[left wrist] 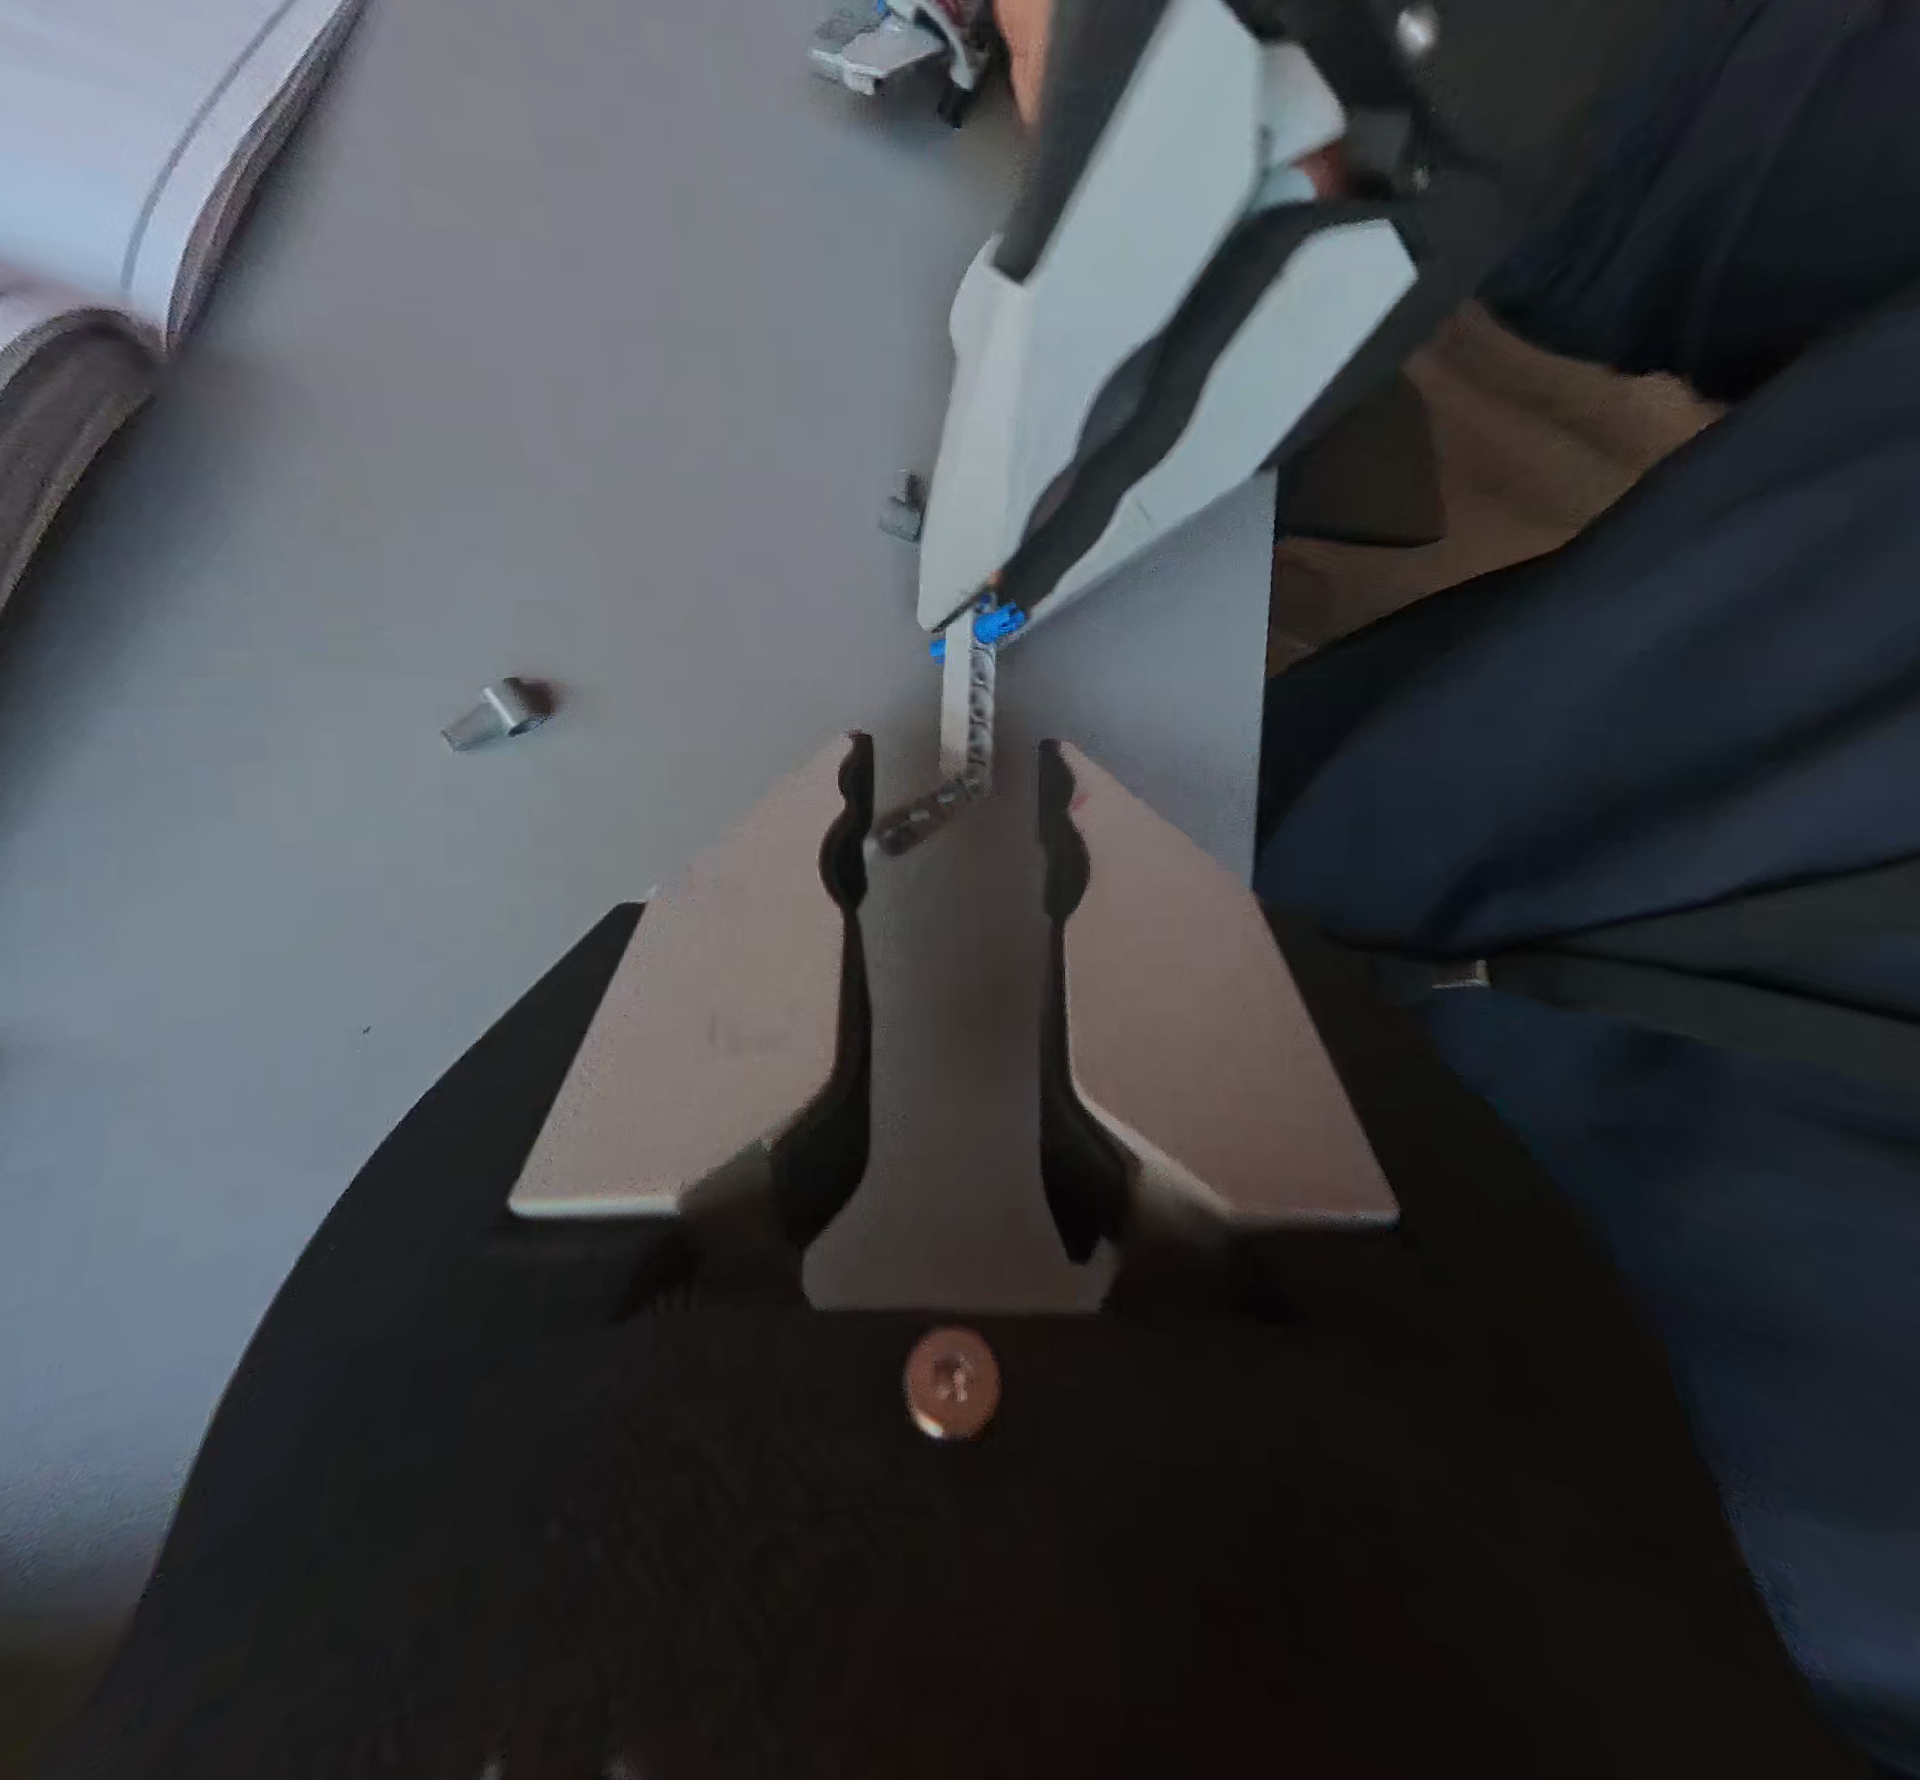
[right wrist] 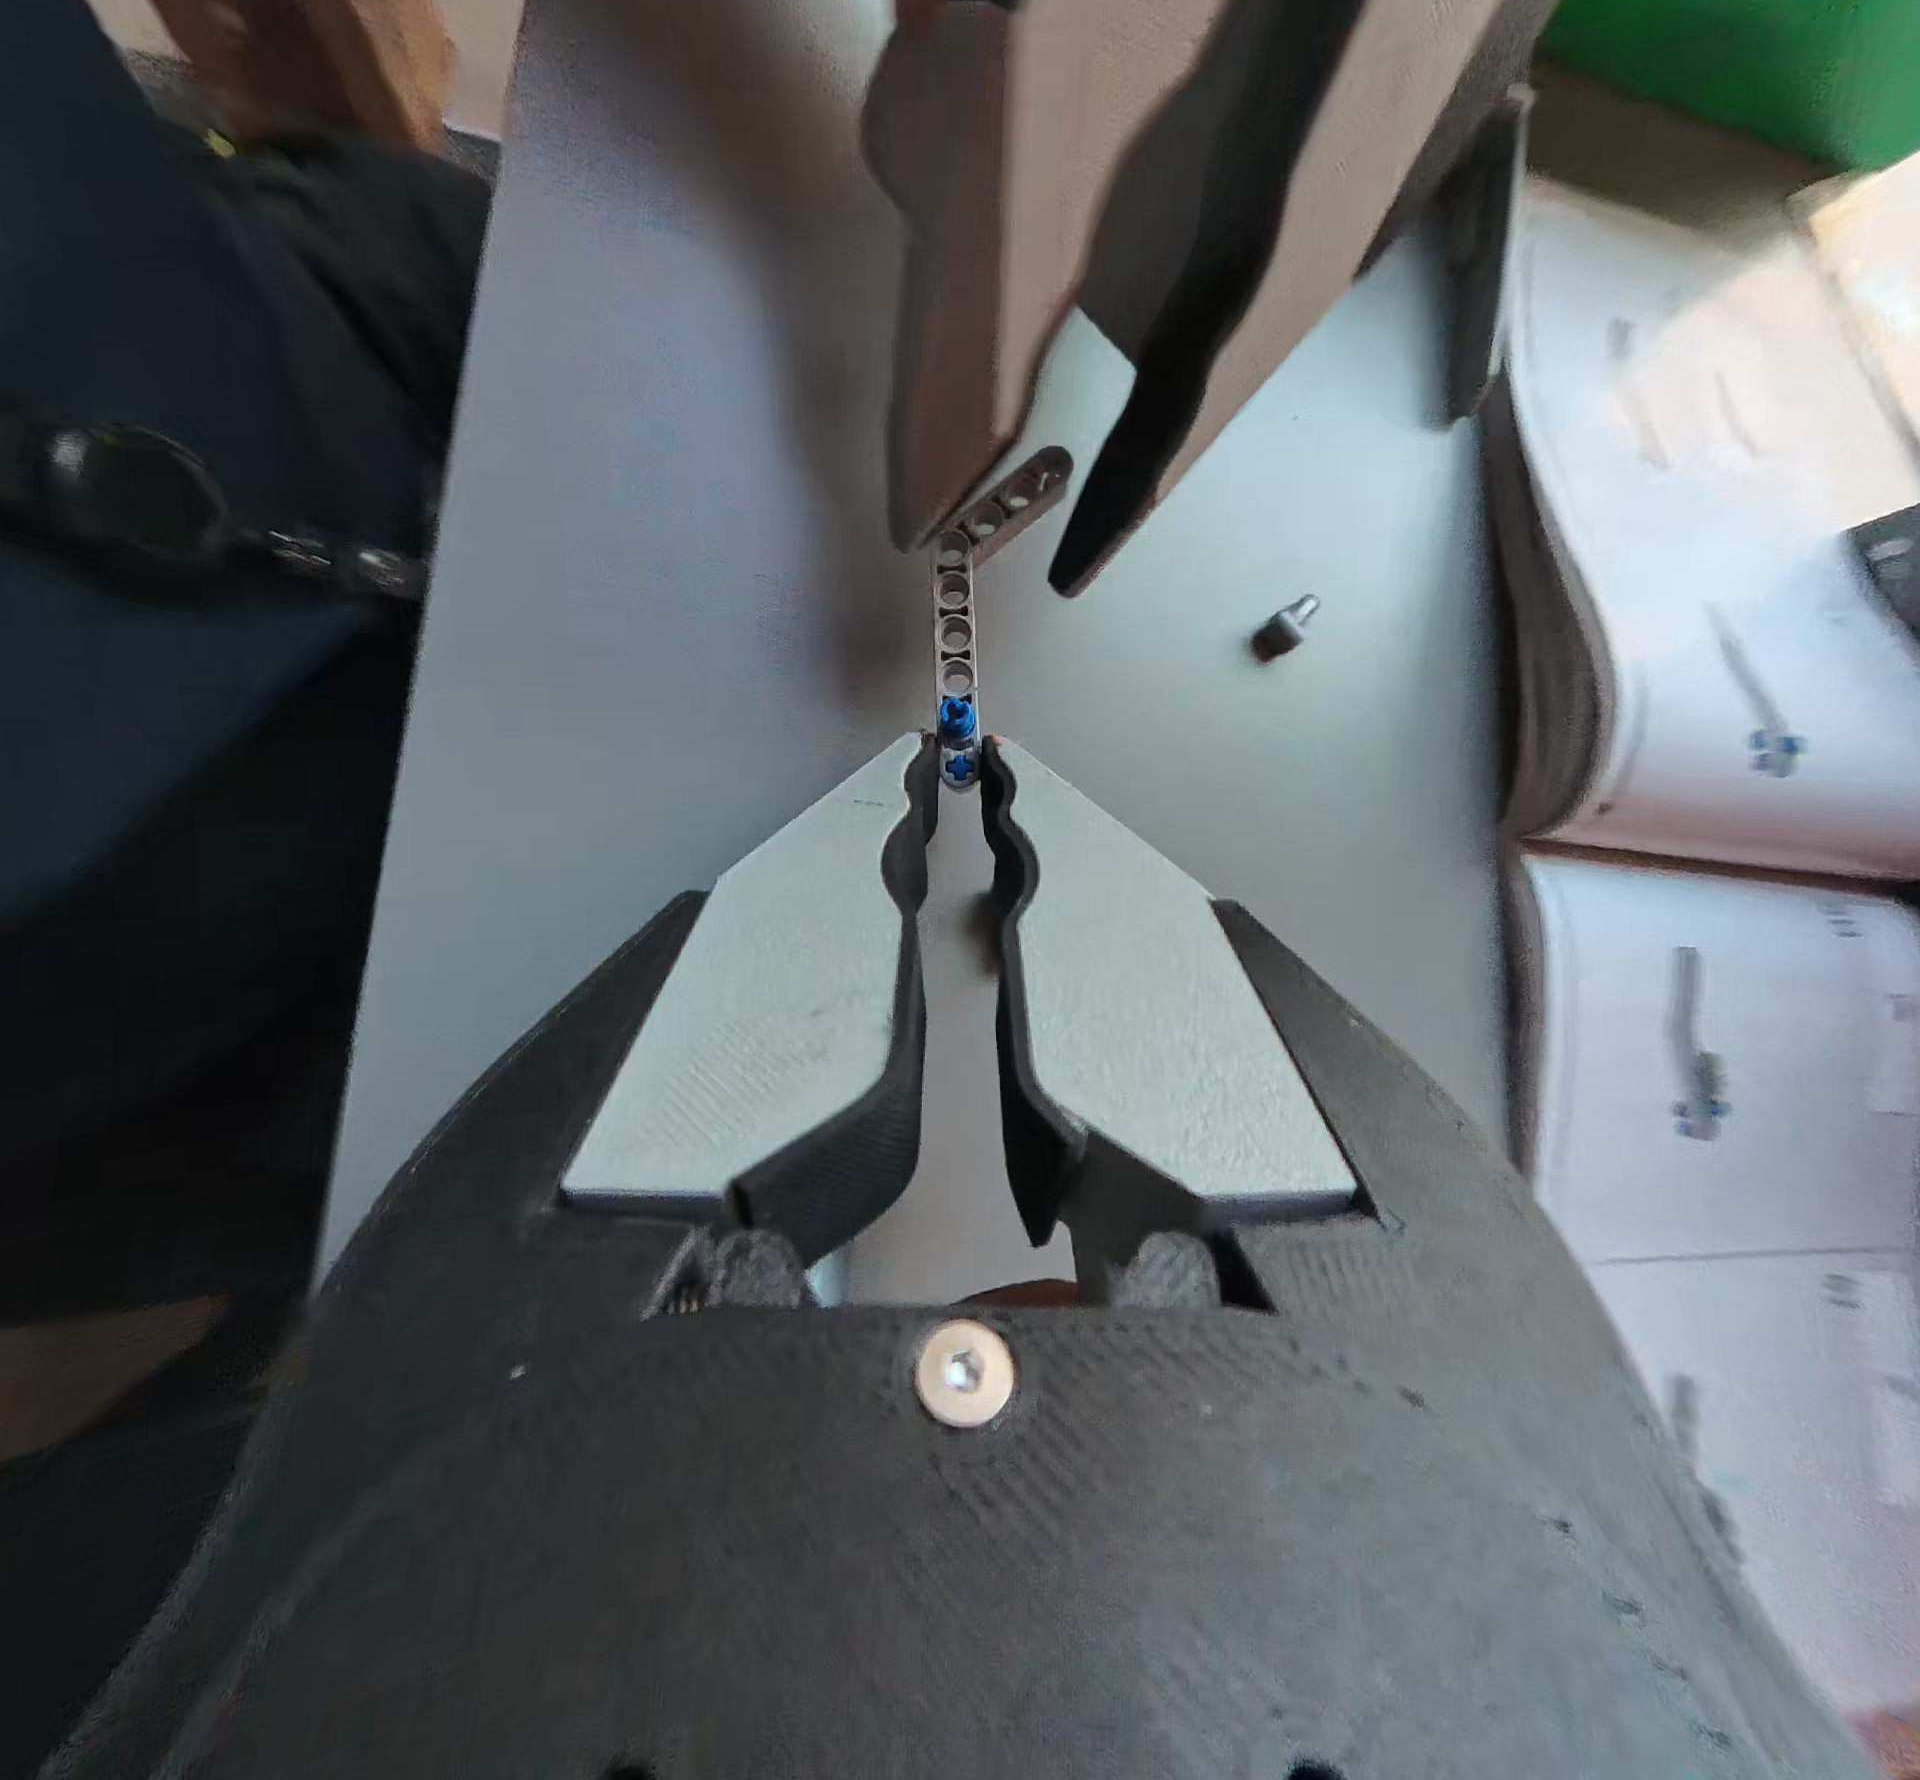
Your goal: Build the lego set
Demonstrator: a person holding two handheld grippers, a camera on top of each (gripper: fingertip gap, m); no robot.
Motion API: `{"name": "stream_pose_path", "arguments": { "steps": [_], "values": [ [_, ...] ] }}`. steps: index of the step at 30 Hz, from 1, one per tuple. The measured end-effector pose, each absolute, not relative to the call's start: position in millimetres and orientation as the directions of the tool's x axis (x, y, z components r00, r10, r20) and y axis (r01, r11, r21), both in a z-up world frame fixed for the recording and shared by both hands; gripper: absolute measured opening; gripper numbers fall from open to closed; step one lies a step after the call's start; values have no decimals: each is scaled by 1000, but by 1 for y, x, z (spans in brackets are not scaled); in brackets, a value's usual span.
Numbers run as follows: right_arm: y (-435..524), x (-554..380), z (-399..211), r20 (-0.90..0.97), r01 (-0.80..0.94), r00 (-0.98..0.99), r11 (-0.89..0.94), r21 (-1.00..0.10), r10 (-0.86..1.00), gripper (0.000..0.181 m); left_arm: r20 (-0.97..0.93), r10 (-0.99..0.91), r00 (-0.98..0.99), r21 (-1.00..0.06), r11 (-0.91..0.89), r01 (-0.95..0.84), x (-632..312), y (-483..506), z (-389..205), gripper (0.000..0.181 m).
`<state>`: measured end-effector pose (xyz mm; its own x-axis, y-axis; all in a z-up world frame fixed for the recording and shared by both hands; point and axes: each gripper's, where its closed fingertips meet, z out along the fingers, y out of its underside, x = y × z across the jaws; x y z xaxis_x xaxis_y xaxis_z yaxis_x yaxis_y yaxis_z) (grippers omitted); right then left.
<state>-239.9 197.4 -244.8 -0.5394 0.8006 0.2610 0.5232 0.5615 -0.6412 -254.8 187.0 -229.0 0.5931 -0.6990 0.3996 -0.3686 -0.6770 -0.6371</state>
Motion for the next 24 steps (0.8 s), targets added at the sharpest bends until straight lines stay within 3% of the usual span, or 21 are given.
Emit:
{"name": "stream_pose_path", "arguments": {
  "steps": [3,6,10,15,24],
  "values": [
    [190,-236,-246,68,587,-564,458,-667,823,5,264,-723,638,-648,-623,-438,-252,182,-235,25],
    [188,-235,-249,-12,626,-561,414,-661,828,4,220,-727,651,-626,-617,-478,-251,178,-248,16],
    [190,-237,-251,-14,638,-538,396,-660,843,6,289,-730,620,-635,-631,-446,-245,174,-251,5],
    [204,-232,-242,63,634,-490,406,-658,869,14,404,-705,583,-598,-686,-415,-244,172,-250,5],
    [229,-217,-249,126,699,-425,413,-584,897,12,475,-690,547,-593,-710,-380,-244,178,-248,12]
  ]
}}
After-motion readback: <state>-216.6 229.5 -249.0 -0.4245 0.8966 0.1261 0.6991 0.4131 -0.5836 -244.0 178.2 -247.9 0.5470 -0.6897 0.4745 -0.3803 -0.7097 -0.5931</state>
